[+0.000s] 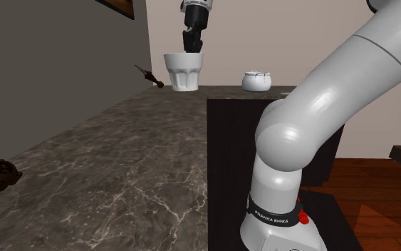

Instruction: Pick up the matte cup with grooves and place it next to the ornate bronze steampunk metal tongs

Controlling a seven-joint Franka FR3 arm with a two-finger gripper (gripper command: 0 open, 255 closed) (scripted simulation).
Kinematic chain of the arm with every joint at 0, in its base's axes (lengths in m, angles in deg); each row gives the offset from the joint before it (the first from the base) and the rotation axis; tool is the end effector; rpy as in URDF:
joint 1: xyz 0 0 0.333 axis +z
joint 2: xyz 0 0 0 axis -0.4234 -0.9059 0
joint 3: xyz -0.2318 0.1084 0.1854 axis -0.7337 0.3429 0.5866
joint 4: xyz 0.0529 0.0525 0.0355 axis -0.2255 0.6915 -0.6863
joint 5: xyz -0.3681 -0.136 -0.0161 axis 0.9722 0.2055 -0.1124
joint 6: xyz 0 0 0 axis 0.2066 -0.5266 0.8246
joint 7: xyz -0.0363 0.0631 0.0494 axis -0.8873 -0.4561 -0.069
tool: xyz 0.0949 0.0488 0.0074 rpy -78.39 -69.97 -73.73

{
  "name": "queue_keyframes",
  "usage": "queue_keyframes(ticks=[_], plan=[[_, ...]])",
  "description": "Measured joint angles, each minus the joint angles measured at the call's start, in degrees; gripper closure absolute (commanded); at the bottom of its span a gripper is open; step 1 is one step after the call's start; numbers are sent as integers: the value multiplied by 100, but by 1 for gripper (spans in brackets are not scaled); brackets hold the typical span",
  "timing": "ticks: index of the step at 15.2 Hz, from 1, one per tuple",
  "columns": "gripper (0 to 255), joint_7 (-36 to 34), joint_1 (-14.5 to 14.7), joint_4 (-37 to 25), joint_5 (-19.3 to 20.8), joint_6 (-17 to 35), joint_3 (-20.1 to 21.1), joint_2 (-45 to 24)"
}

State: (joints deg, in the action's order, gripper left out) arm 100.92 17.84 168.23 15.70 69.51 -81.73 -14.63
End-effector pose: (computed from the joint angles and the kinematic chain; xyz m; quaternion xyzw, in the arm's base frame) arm 0.2730 -0.2268 0.6255 -0.9948 0.0075 -0.0560 0.0847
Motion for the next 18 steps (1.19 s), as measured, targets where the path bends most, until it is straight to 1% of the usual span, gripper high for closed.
queue_keyframes(ticks=[10,18], plan=[[255,-49,107,-992,-119,-689,39,-306],[255,-69,200,-1915,-220,-1297,30,-627]])
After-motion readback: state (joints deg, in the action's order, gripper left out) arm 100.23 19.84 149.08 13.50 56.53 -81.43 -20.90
